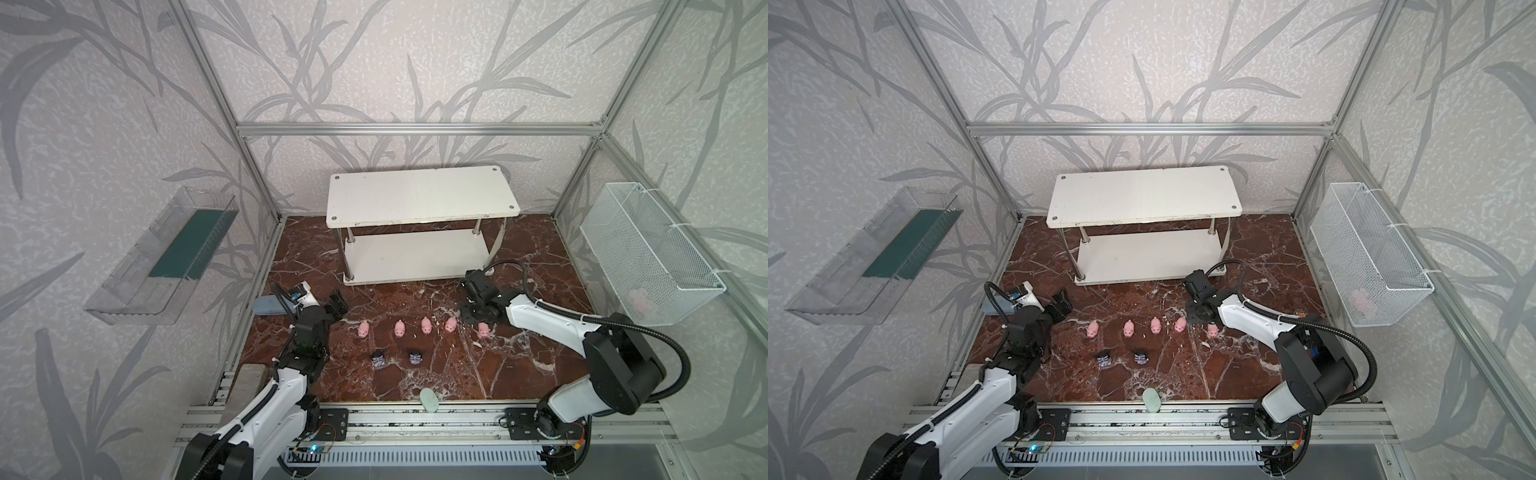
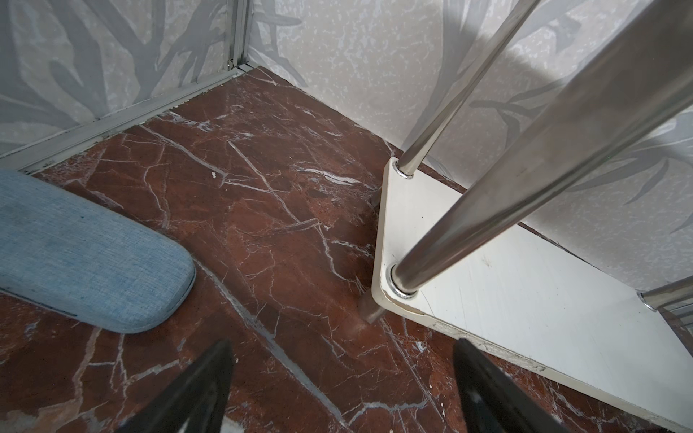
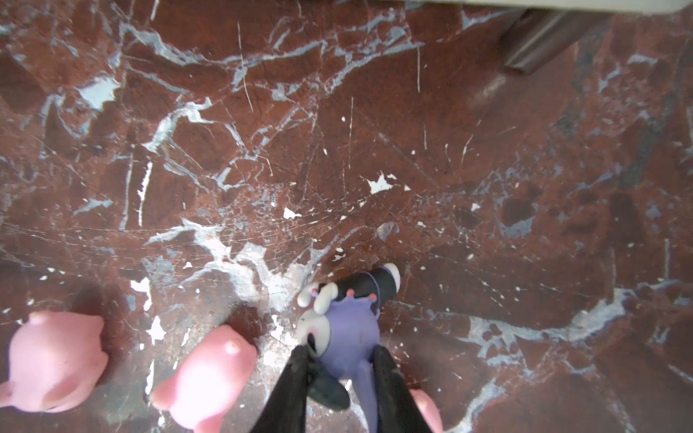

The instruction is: Place and organize the plastic toys onto the shelf

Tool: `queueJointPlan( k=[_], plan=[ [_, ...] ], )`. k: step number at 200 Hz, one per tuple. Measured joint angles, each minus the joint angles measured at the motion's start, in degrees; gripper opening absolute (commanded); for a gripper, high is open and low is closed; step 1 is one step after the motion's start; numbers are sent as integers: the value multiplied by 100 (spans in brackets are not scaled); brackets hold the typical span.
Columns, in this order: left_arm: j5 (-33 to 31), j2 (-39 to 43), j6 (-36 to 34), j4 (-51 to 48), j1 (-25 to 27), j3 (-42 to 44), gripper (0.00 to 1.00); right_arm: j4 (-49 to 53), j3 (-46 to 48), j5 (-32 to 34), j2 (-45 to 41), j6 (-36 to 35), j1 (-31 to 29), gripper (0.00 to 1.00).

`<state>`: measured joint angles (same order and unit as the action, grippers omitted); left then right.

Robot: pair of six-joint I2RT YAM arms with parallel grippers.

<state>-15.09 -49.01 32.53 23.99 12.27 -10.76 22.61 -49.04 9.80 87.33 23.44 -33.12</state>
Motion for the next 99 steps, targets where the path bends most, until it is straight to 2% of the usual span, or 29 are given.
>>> queueJointPlan(
  k=[42,99],
  plan=[
    [2,-22,2,2,0,0,90,-92,4,-197,151,31,13,40],
    [13,-85,4,9,0,0,90,-691,442,-280,184,197,-50,45]
  ],
)
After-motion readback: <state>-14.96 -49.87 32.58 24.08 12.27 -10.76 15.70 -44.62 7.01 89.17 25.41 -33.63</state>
